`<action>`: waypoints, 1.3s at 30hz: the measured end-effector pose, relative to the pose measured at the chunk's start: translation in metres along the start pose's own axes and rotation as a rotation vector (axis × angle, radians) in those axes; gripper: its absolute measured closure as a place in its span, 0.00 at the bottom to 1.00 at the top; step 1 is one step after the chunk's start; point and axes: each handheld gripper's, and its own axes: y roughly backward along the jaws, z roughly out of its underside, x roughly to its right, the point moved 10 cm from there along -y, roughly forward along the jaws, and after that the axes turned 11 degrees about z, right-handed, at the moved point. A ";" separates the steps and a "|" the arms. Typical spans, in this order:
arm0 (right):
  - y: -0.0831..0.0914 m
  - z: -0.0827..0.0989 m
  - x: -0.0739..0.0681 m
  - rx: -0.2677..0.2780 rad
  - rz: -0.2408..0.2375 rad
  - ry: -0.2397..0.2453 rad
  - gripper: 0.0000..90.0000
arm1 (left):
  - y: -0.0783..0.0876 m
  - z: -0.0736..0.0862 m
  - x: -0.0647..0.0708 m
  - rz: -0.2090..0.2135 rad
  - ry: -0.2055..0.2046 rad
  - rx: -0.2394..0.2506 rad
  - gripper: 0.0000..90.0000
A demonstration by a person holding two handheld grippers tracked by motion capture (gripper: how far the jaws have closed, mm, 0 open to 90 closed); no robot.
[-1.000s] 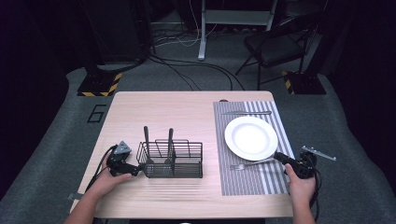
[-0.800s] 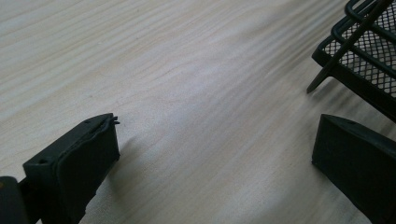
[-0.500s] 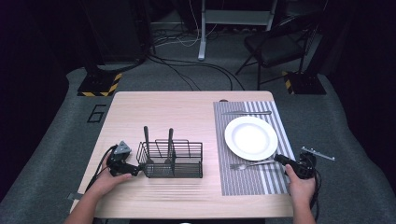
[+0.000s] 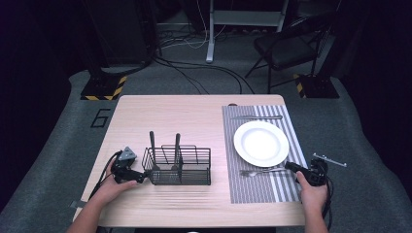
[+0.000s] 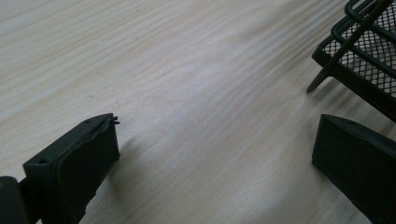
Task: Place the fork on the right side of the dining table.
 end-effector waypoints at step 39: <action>0.014 -0.009 -0.030 0.067 0.009 0.127 0.73 | 0.000 0.000 0.000 0.000 0.000 0.000 0.00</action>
